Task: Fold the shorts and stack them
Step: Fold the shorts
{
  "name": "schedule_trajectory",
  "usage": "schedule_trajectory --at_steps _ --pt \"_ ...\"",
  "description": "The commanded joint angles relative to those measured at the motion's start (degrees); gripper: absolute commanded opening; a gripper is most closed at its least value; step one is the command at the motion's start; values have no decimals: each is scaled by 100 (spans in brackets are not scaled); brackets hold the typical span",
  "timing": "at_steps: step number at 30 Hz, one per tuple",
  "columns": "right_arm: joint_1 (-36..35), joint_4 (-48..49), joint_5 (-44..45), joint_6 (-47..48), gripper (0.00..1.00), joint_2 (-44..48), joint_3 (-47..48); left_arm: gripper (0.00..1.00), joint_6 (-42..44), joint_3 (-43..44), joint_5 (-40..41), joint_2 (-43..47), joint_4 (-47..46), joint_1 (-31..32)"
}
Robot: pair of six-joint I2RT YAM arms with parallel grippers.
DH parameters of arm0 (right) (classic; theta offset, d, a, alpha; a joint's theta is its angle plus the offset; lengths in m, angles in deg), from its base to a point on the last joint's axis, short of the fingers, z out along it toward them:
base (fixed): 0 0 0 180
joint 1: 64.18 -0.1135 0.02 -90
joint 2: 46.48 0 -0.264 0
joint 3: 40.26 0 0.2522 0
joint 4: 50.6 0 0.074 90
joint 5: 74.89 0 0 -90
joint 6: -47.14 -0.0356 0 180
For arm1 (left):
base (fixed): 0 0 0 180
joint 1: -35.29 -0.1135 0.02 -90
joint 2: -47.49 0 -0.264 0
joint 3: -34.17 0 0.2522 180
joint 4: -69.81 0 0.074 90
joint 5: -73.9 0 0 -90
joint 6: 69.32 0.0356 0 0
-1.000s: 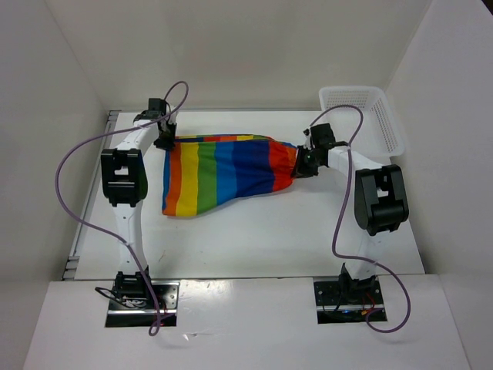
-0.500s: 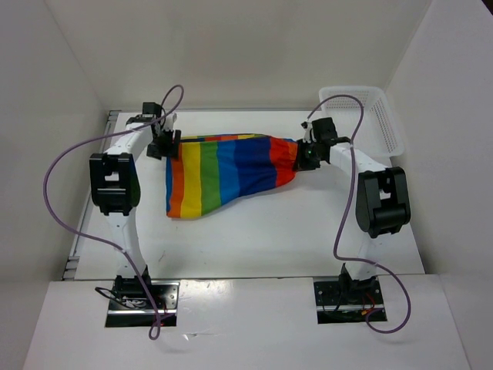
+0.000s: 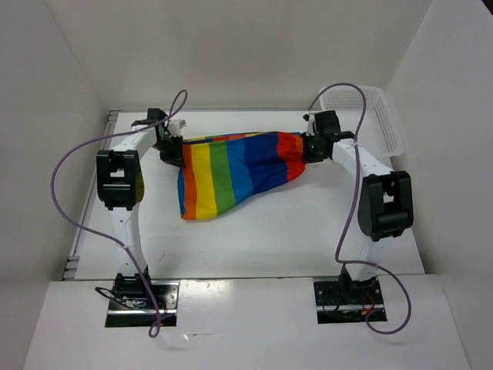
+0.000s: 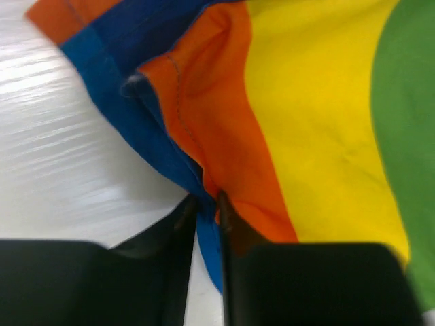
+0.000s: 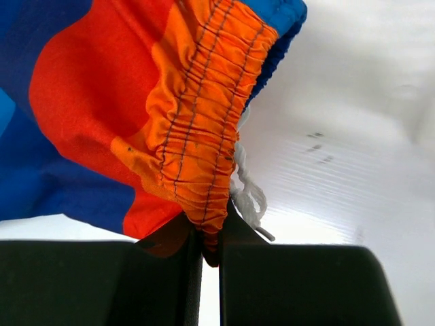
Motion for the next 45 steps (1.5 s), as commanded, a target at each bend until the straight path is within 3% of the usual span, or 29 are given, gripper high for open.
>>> schedule_trajectory --at_steps 1,2,5,12,17,22,28,42,43,45 --pt "14 -201 614 554 0 562 269 20 34 198 -1141 -317 248 398" --pt "14 -280 738 781 0 640 208 12 34 251 -1342 -318 248 496" --pt "14 -465 1213 1211 0 798 207 5 34 497 -1721 -475 248 874" --pt "-126 -800 2285 2038 0 799 918 3 34 1182 -1924 -678 187 1586" --pt "-1470 -800 3366 2726 0 501 1410 3 34 1499 -1784 -792 187 1648" --pt "-2654 -800 3666 3112 0 176 1473 3 34 1499 -1608 -740 135 1648" --pt "-3518 -729 3596 3060 0 -482 1550 3 34 1499 -1555 -845 134 1482" --pt "-4442 -923 2946 2954 1 -1125 1613 3 34 1376 -1564 -906 134 1165" --pt "-4442 -923 2946 2954 7 -1178 1613 3 34 1376 -1564 -907 134 1165" --pt "-4495 -923 2946 2954 36 -1231 1771 6 34 1376 -1502 -907 134 1165"
